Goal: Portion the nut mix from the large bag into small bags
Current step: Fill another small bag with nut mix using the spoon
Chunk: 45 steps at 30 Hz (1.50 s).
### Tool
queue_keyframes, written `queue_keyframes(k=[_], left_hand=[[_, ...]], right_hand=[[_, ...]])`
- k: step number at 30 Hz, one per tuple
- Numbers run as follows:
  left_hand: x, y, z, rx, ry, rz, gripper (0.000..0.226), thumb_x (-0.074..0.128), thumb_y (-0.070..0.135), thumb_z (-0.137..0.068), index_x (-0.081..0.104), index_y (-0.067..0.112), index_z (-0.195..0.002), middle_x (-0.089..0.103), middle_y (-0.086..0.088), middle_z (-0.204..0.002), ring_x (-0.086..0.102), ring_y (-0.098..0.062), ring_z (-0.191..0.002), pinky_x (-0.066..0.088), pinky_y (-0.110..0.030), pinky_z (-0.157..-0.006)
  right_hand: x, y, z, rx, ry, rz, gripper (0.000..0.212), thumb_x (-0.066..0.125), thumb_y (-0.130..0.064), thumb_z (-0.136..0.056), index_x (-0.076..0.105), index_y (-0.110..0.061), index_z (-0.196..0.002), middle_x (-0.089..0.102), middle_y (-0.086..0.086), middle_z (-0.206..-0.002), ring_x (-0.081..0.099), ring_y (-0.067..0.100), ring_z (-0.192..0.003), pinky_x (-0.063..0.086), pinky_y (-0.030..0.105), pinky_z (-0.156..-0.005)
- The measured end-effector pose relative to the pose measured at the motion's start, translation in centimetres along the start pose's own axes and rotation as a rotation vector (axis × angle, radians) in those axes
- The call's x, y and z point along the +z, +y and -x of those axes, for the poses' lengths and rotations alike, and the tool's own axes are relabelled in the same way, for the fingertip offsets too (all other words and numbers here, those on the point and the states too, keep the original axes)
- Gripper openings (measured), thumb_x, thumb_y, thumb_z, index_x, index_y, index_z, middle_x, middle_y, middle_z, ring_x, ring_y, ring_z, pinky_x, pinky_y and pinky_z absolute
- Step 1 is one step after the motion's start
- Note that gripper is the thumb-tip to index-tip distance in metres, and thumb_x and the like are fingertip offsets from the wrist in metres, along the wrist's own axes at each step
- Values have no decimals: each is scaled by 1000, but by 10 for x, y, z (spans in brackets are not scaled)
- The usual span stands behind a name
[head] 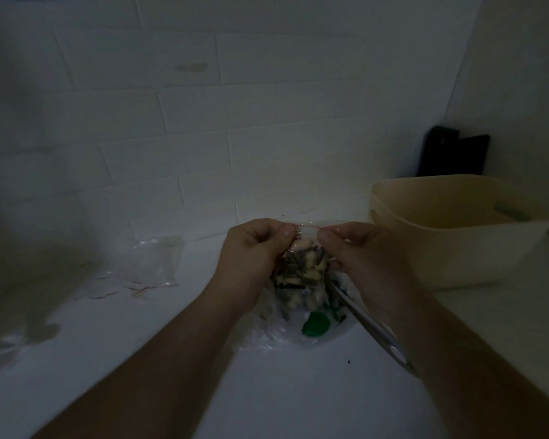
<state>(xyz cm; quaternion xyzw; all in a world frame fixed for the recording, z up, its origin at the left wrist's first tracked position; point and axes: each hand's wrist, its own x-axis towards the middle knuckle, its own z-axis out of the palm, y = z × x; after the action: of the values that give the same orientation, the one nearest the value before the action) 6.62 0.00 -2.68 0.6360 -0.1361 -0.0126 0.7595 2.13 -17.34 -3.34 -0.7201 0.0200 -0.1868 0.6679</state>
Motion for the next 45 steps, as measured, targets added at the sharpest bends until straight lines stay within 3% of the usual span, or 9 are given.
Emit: queue_keyframes(k=[5,10,16,23,28,30,36,42,45], left_hand=[[0,0,-2,-21,-3,30,23,65,4,-99,78,10,-80,76,-11,-77,71,-22,-69,59,-32,-64],[3,1,2,-153,-189,123,29,66,27,-96,73,9,-118,78,-18,-110,75,-35,-101,63,-43,-85],[2,-3,2,-105,-171,24,20,74,16,-93,67,2,-105,75,-19,-97,70,-33,-88,60,-38,-78],[0,-3,3,-80,-256,142,46,70,30,-89,68,2,-127,70,-28,-123,67,-45,-117,55,-54,-103],[1,-5,0,-98,-210,130,28,67,5,-96,70,3,-125,73,-27,-116,70,-37,-101,59,-48,-95],[0,-5,-1,-111,-181,112,25,69,5,-95,73,4,-120,76,-25,-110,72,-35,-95,63,-42,-87],[-1,-6,1,-143,-295,178,38,70,1,-88,69,-3,-126,70,-32,-120,69,-39,-104,57,-50,-101],[-1,-7,0,-133,-230,243,38,77,3,-71,69,-1,-108,76,-19,-101,74,-27,-91,64,-32,-79],[0,-6,1,-135,-252,262,32,76,9,-75,69,1,-105,76,-16,-99,75,-23,-88,63,-32,-83]], right_hand=[[2,5,-2,46,2,-46,18,75,-32,-93,79,-20,-81,75,15,-83,71,27,-78,59,59,-87],[3,7,-3,59,46,-211,16,71,-27,-97,79,-15,-89,76,19,-95,72,45,-95,57,64,-92],[4,3,-4,116,31,-346,23,61,-34,-103,76,-18,-99,78,9,-102,75,26,-93,59,36,-81],[9,9,3,144,-101,-255,20,69,-22,-98,76,-16,-116,77,13,-113,72,37,-111,54,59,-102],[8,6,3,133,-112,-269,22,70,-20,-98,76,-13,-118,77,15,-114,71,37,-112,53,58,-104],[9,8,3,115,-124,-264,23,72,-19,-97,75,-12,-119,76,17,-115,71,39,-113,52,61,-104],[8,1,4,146,-74,-377,21,65,-10,-100,75,-5,-117,77,18,-112,74,34,-107,58,46,-95],[12,-1,6,123,-129,-354,23,63,-17,-100,75,-5,-117,78,15,-110,76,27,-103,59,30,-81],[12,-1,8,96,-97,-359,22,65,-17,-100,76,-7,-116,78,16,-110,75,30,-104,60,39,-88]])
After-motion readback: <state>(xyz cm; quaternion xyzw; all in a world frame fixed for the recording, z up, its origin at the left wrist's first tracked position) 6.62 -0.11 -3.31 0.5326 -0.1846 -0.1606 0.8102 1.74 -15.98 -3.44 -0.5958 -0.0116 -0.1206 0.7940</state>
